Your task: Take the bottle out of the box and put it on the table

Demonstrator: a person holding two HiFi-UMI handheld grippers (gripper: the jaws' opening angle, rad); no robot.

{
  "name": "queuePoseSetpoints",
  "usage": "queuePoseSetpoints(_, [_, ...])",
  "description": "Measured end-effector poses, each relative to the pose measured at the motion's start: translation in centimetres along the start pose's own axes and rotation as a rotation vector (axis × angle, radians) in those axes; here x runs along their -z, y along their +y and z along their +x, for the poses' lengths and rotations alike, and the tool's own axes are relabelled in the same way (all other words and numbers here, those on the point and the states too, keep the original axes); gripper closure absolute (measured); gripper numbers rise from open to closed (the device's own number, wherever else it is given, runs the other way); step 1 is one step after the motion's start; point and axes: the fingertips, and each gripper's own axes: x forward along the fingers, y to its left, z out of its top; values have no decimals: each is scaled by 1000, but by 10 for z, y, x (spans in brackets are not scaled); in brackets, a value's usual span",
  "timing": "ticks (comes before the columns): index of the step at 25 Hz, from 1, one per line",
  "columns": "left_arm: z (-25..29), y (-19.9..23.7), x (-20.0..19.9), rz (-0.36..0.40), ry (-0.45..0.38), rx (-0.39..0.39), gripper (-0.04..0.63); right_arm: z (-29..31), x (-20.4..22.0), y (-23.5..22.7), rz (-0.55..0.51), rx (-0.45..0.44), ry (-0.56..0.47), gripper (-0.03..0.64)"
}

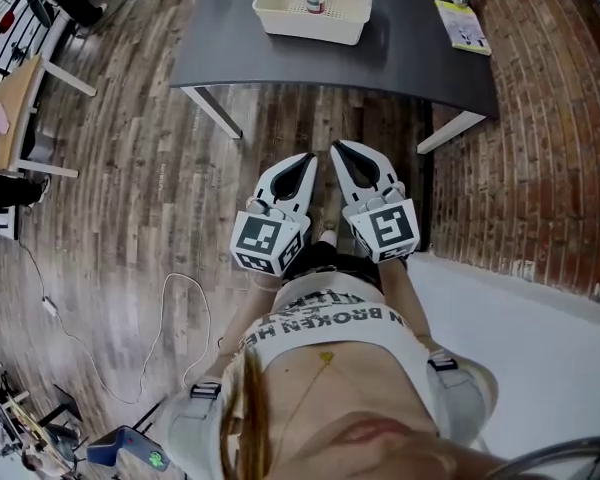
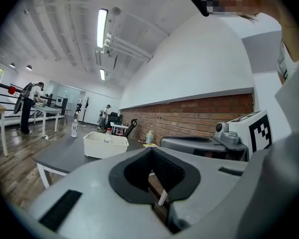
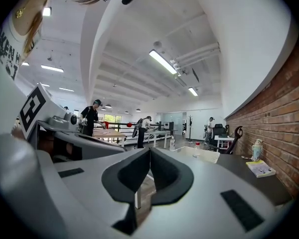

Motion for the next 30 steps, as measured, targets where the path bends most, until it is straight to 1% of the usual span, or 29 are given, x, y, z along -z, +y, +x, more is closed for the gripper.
queuePoseSetpoints(5, [23,29,-8,-20,1,15,591,29,-4,-17,32,26,-19,608])
queuePoseSetpoints(11, [69,74,-30,0,-16,65,591,82,-12,-45,10,60,-23,608])
queuePoseSetpoints(16, [102,110,-44,5,-22,88,591,128,-17,-65,-1,64,-22,608])
queuePoseSetpoints(23, [125,155,-53,4,-4,92,591,179,-16,-76,10,59,-11,609])
queuePoseSetpoints(30, [136,185,-50,-9,19,94,591,207,-6,-82,29,69,15,607])
